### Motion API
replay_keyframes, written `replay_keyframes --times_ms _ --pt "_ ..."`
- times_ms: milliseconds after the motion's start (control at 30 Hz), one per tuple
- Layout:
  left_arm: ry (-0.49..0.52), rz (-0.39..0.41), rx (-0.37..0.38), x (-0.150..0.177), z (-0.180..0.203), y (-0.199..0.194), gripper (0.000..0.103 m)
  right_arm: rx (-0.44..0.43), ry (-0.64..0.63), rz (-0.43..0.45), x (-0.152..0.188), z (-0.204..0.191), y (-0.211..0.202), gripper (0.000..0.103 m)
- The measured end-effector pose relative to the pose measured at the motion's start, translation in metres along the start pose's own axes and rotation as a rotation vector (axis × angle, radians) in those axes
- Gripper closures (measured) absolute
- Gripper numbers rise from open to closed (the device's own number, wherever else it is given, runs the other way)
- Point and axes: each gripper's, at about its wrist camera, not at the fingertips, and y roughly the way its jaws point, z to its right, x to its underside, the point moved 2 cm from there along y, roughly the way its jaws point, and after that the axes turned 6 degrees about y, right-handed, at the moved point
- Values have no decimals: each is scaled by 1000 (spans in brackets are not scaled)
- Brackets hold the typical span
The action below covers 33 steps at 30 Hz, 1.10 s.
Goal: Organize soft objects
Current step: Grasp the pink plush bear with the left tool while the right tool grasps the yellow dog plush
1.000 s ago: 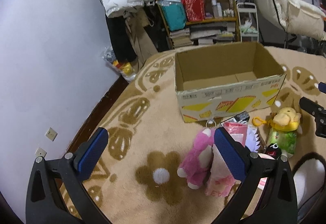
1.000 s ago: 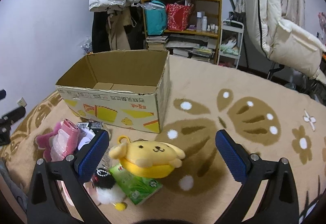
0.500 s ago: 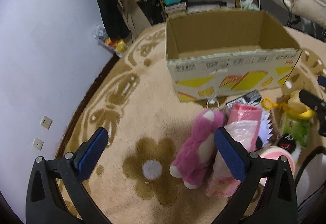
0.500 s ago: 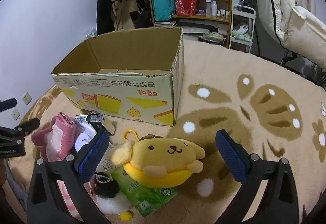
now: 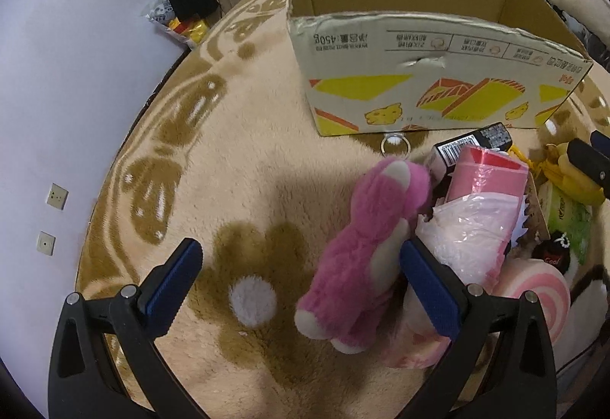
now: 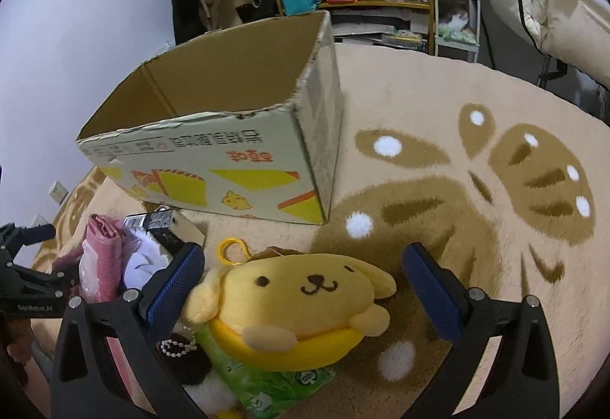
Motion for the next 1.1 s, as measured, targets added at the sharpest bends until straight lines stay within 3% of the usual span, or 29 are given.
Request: replay_keyframes --times_ms 633,1100 --pt "-151 -90 152 1 -13 27 0 -48 12 -86 8 -5 18 0" --pt "-164 -58 170 -3 -12 33 0 -67 46 -124 10 1 20 0"
